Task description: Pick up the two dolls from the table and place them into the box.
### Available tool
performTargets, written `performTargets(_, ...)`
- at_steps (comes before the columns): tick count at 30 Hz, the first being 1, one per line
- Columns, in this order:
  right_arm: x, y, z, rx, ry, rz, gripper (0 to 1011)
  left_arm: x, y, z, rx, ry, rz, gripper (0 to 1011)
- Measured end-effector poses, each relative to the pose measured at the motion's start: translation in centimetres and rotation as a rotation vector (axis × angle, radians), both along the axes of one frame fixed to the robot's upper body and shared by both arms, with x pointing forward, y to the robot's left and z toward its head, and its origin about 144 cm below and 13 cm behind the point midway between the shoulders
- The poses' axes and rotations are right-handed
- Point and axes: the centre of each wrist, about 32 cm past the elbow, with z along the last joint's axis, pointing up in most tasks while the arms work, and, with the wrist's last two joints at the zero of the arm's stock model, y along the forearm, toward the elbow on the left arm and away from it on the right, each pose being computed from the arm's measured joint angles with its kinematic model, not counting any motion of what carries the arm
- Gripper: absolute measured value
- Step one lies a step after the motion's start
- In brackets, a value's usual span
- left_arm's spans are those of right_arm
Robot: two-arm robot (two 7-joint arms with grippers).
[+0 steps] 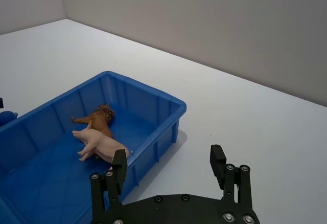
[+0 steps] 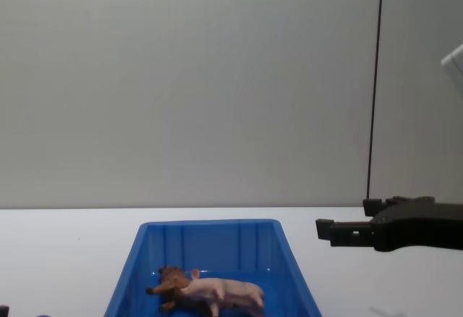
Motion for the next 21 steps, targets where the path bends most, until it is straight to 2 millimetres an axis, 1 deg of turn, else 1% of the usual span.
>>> performTargets(8, 0.00, 0.00, 0.00, 0.000, 0.000, 0.000, 1001, 0.07, 0.27, -0.63, -0.014, 0.025, -0.021, 1005)
performTargets(10, 0.00, 0.00, 0.00, 0.000, 0.000, 0.000, 1001, 0.08, 0.29, -0.70, -0.015, 0.030, -0.024, 984)
performTargets(11, 0.00, 0.00, -0.01, 0.000, 0.000, 0.000, 1001, 0.10, 0.32, -0.79, -0.017, 0.035, -0.027, 947)
performTargets(14, 0.00, 0.00, 0.00, 0.000, 0.000, 0.000, 1001, 0.12, 0.36, -0.91, -0.018, 0.042, -0.031, 908)
performTargets(17, 0.00, 0.00, 0.00, 0.000, 0.000, 0.000, 1001, 0.15, 0.41, -1.02, -0.020, 0.047, -0.034, 802)
performTargets(19, 0.00, 0.00, 0.00, 0.000, 0.000, 0.000, 1001, 0.22, 0.45, -1.04, -0.020, 0.048, -0.037, 786)
performTargets(21, 0.00, 0.00, 0.00, 0.000, 0.000, 0.000, 1001, 0.29, 0.48, -1.03, -0.019, 0.047, -0.040, 667)
